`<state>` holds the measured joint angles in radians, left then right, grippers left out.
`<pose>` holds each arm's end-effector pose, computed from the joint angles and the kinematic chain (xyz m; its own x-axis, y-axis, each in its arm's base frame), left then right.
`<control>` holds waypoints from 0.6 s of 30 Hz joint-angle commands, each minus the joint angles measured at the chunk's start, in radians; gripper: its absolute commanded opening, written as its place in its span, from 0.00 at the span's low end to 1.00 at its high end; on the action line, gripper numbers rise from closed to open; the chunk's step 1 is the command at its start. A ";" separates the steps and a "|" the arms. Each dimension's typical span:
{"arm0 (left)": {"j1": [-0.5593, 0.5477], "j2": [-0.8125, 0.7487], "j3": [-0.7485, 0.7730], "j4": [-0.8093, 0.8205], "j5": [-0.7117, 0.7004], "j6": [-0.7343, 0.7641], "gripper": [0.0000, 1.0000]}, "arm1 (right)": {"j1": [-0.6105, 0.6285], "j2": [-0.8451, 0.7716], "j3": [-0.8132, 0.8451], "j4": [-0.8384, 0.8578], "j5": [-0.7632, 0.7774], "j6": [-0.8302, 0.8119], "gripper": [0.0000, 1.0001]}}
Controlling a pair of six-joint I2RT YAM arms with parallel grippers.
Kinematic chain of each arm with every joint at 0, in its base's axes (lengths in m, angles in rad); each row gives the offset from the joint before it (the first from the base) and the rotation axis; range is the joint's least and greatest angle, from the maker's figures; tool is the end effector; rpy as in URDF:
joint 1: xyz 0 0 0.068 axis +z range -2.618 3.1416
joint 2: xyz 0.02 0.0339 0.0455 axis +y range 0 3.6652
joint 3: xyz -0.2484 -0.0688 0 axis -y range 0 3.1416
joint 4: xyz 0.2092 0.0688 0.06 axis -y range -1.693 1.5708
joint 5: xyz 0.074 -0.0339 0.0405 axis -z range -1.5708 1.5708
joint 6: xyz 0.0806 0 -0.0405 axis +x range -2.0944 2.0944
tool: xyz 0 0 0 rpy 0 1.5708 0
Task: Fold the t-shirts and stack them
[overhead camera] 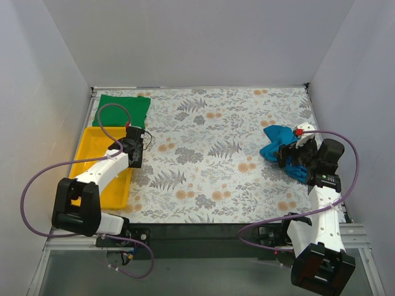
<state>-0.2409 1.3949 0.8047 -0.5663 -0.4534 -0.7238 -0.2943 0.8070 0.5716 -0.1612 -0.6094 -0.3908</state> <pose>0.2441 -0.0236 0.1574 -0.6947 -0.4424 -0.5672 -0.5563 0.8303 0.0339 0.1998 -0.0124 0.2483 -0.2399 -0.2537 -0.9371 -0.3881 0.9098 -0.1469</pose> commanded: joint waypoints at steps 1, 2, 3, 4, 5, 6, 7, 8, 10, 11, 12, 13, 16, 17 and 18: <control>0.006 -0.057 0.040 -0.001 -0.079 -0.020 0.48 | -0.003 -0.009 0.007 0.019 -0.020 0.012 0.98; 0.006 -0.063 0.054 -0.026 -0.080 -0.037 0.52 | -0.002 -0.009 0.007 0.020 -0.020 0.012 0.98; 0.006 -0.066 0.069 -0.039 -0.080 -0.048 0.54 | -0.003 -0.009 0.007 0.019 -0.020 0.010 0.98; 0.008 -0.071 0.088 -0.055 -0.076 -0.058 0.55 | -0.002 -0.009 0.004 0.020 -0.021 0.009 0.98; 0.006 -0.085 0.132 -0.087 -0.067 -0.084 0.56 | -0.002 -0.008 0.004 0.020 -0.027 0.006 0.98; 0.006 -0.099 0.149 -0.096 -0.039 -0.091 0.60 | -0.003 -0.006 0.002 0.019 -0.032 0.000 0.98; 0.006 -0.112 0.171 -0.109 -0.015 -0.098 0.64 | -0.002 -0.005 -0.001 0.019 -0.036 -0.003 0.98; 0.006 -0.147 0.203 -0.122 0.005 -0.112 0.64 | -0.002 -0.003 -0.001 0.017 -0.042 -0.008 0.98; 0.005 -0.216 0.226 -0.119 0.096 -0.129 0.74 | -0.002 0.007 -0.004 0.012 -0.062 -0.022 0.98; 0.005 -0.241 0.237 -0.110 0.123 -0.141 0.74 | -0.002 0.017 -0.004 0.008 -0.072 -0.028 0.98; 0.005 -0.267 0.235 -0.097 0.224 -0.150 0.83 | -0.002 0.023 -0.004 -0.006 -0.096 -0.045 0.98; 0.005 -0.318 0.231 -0.081 0.281 -0.158 0.86 | -0.002 0.027 -0.003 -0.017 -0.113 -0.057 0.98; 0.005 -0.404 0.163 0.021 0.553 -0.204 0.87 | -0.002 0.055 0.033 -0.117 -0.167 -0.131 0.98; 0.005 -0.418 0.139 0.092 0.614 -0.216 0.87 | -0.002 0.067 0.063 -0.139 -0.159 -0.143 0.98; 0.005 -0.428 0.087 0.129 0.658 -0.229 0.87 | -0.002 0.075 0.083 -0.161 -0.147 -0.164 0.98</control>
<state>-0.2375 1.0054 0.9836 -0.5674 -0.0975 -0.8925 -0.2943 0.8612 0.5781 -0.2264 -0.7113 -0.4706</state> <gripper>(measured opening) 0.863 0.983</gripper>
